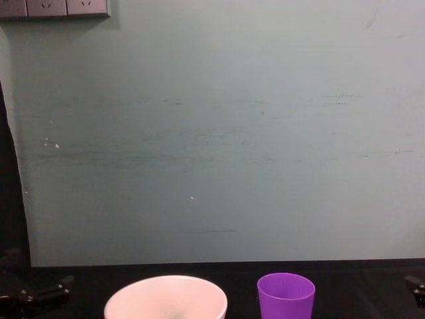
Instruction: Pick up the cup and pour the mung beans from the cup into the bowl.
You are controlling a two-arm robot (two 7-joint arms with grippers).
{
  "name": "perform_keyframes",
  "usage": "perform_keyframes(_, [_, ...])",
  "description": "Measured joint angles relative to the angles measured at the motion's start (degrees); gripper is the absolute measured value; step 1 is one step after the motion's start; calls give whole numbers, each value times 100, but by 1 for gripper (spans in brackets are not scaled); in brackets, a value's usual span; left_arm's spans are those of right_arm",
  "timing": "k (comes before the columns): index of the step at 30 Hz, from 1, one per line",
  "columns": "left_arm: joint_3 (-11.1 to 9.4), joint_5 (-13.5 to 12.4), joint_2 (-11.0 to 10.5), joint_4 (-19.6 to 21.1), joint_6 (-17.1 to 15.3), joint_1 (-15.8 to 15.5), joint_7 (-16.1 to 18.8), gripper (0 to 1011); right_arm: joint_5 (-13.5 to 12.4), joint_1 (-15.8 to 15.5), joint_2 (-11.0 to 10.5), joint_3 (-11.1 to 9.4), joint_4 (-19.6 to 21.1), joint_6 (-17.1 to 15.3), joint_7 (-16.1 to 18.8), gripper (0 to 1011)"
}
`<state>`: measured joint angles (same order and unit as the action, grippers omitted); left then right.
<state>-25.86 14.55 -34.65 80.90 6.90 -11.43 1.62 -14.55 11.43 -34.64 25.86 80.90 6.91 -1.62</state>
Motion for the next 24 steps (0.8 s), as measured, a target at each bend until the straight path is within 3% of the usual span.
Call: perform_keyframes(24, [0, 0, 0, 0, 0, 0, 0, 1011, 40, -49, -6, 10, 8, 20, 111, 1003])
